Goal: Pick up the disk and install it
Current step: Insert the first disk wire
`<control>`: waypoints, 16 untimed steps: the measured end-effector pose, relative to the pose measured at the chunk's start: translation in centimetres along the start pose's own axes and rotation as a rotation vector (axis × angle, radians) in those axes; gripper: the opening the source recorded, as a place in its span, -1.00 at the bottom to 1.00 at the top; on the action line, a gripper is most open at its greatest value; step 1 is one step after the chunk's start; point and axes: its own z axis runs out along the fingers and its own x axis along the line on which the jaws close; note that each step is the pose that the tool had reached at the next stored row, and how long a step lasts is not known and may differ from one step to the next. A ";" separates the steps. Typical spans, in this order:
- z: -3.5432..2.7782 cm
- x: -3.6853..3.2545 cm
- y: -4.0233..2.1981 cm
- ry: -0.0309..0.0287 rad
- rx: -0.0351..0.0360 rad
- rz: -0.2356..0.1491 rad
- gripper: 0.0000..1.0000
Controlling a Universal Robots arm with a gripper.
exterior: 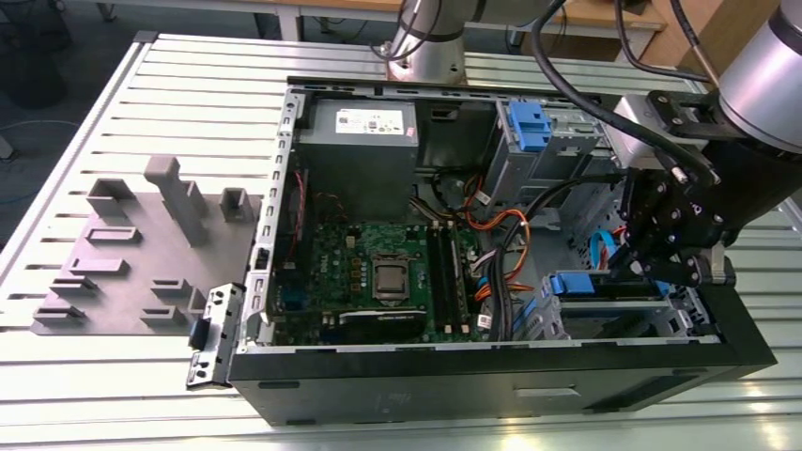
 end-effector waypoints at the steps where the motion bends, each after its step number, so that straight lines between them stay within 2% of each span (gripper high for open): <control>1: 0.00 0.00 0.00 0.0001 0.0000 0.000 -0.68; 9: 0.17 0.00 0.00 0.0000 0.0000 0.000 -0.68; 16: 0.59 -0.01 -0.01 0.0000 0.0000 0.000 -0.68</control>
